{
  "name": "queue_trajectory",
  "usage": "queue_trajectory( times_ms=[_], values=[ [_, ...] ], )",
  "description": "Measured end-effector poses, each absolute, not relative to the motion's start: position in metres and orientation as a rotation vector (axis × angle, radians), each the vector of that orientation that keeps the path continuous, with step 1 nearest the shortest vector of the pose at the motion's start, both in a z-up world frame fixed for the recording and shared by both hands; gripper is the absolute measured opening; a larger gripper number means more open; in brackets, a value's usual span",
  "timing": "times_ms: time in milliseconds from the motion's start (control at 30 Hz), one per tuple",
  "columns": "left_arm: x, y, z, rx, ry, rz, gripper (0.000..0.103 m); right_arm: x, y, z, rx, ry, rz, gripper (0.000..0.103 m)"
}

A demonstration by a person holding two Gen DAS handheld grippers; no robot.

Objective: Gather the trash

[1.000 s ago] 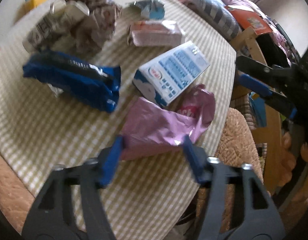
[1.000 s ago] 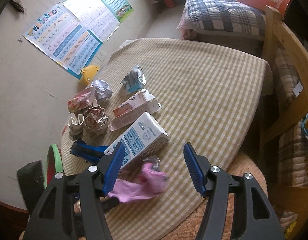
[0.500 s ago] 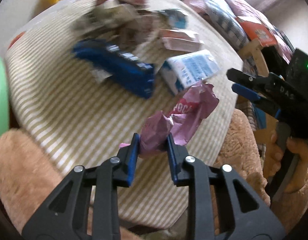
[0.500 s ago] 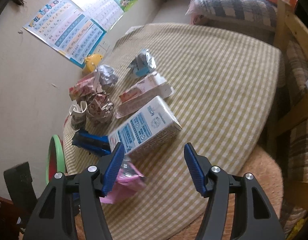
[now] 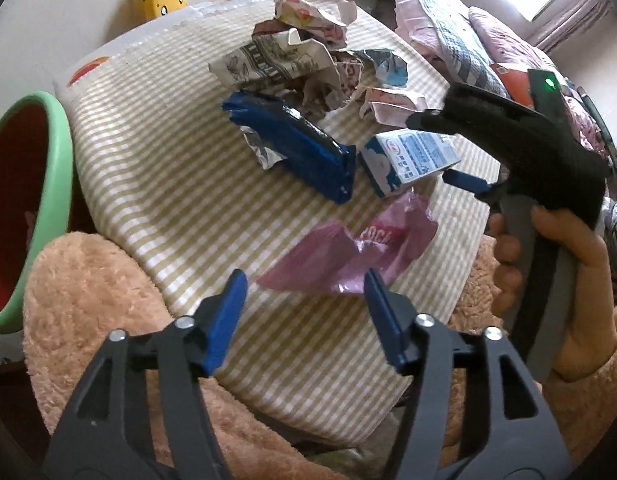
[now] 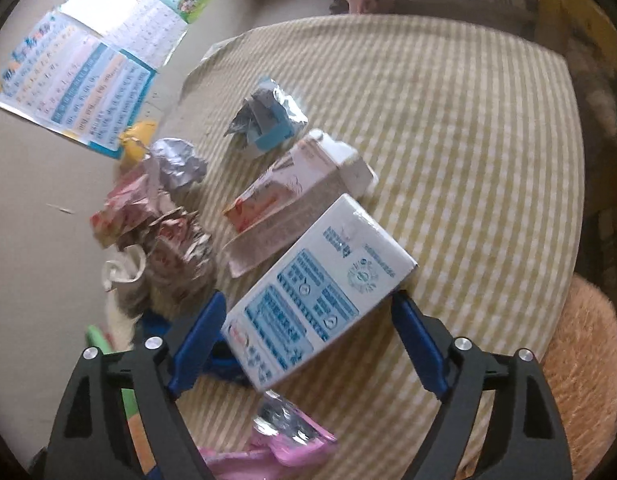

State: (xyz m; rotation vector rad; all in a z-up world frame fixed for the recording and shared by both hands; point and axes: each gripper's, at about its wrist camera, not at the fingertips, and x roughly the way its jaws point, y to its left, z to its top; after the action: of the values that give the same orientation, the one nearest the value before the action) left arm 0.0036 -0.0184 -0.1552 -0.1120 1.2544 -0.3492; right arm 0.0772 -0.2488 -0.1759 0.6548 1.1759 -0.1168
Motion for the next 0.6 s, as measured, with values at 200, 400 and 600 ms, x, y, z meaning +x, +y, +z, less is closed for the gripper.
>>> queue_trajectory(
  times_ms=[200,400,600],
  values=[
    [-0.003,-0.027,-0.146,-0.042,1.217,-0.383,0.068,0.084,-0.239,-0.181,0.47,1.174,-0.062,0.077],
    [-0.002,-0.05,-0.149,0.021,1.224,-0.423,0.072,0.074,-0.263,-0.165,0.34,1.139,0.013,0.018],
    [0.001,-0.089,-0.137,0.345,1.11,-0.532,0.074,0.065,-0.297,-0.166,0.441,1.157,0.029,0.045]
  ],
)
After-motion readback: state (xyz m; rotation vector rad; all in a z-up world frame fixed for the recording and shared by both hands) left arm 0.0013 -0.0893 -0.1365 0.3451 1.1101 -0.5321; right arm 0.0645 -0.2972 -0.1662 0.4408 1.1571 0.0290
